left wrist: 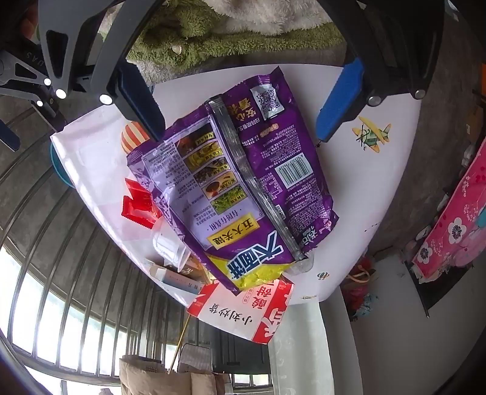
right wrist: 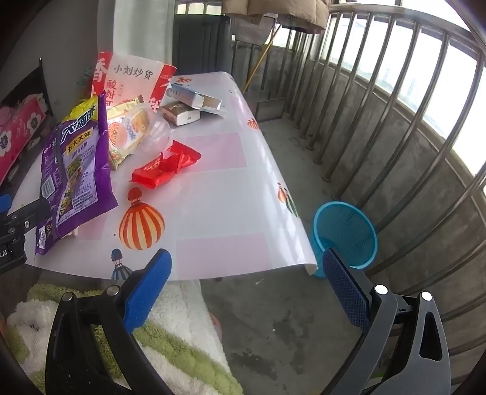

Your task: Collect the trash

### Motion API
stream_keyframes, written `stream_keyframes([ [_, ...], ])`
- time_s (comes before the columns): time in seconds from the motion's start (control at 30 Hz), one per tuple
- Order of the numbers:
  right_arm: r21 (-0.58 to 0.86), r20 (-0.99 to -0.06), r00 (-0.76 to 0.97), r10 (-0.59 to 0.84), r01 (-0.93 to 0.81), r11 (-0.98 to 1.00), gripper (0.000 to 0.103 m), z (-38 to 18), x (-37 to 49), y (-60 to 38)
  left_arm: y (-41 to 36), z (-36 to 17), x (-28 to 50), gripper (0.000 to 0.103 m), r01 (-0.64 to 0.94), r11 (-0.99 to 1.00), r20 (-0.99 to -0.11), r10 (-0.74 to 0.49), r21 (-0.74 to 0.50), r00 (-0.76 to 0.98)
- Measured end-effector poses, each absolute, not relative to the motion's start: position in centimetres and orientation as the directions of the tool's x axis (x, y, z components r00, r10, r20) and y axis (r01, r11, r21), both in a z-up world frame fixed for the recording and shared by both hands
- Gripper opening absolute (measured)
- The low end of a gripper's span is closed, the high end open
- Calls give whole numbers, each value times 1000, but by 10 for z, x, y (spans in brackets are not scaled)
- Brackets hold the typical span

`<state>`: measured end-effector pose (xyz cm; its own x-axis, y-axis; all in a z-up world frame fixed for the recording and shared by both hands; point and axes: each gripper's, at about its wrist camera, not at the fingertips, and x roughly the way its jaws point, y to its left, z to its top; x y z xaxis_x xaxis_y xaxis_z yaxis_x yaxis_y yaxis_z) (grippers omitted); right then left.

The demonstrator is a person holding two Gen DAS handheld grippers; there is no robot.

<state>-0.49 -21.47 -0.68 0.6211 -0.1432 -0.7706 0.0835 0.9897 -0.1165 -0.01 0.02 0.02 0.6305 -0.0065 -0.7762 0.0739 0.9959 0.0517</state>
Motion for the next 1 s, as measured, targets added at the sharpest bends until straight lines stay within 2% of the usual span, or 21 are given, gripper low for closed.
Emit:
stream_keyframes([
  [1.0,-115,-767,627,-138,77,990,95,-9,-8,-213,7,-7,2,97,61,997,-785,4,53,620],
])
